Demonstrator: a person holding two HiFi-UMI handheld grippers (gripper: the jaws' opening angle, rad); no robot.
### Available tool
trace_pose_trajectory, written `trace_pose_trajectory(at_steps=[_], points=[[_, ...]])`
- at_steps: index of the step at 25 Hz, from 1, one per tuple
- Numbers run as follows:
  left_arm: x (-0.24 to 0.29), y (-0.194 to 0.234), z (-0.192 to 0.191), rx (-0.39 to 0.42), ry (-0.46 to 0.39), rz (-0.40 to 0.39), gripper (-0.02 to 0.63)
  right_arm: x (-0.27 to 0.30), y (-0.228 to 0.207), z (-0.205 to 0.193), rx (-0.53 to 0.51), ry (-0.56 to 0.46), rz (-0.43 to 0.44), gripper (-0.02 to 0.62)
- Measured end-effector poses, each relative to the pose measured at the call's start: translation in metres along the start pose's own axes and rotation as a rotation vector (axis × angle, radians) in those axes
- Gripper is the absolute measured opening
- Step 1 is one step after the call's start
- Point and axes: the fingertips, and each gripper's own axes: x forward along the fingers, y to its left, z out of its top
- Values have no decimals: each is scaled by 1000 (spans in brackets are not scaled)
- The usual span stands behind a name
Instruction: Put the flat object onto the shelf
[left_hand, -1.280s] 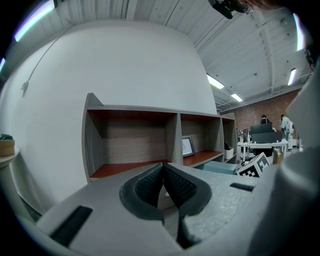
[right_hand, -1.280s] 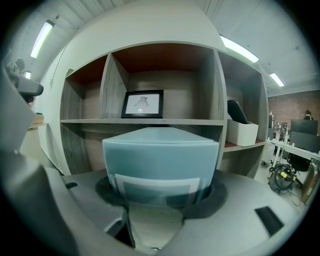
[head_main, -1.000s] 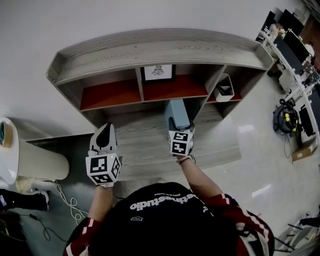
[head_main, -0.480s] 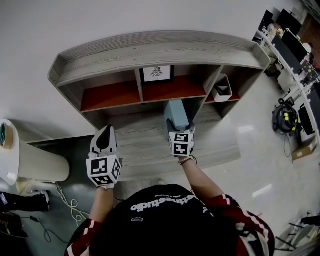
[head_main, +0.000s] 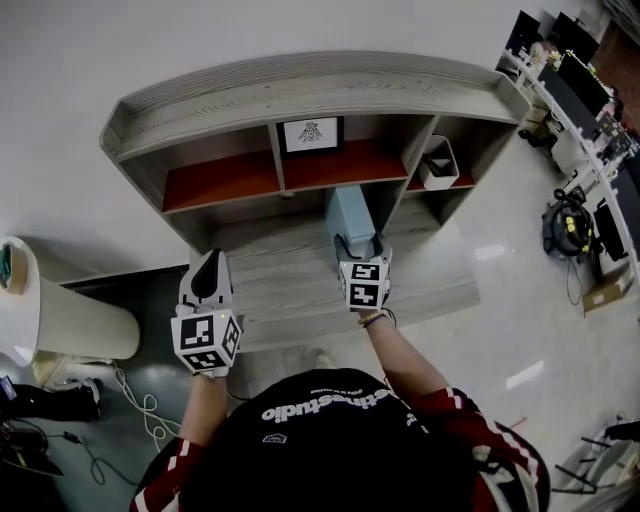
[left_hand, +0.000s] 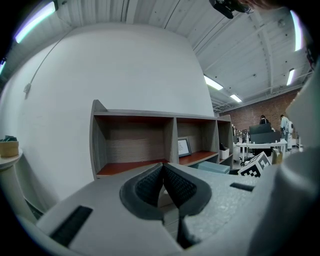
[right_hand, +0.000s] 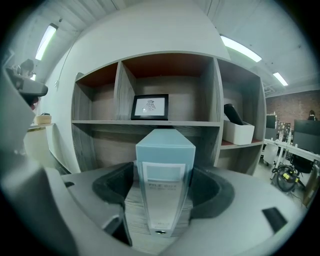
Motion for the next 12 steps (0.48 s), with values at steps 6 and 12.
trace_pose_trajectory(at_steps=[6, 12], points=[[-18, 0, -3, -4, -1, -2, 6, -19, 2, -1, 2, -8, -11, 342], [-41, -2, -3, 0, 0, -9, 6, -44, 6, -4, 1, -16, -18, 342]])
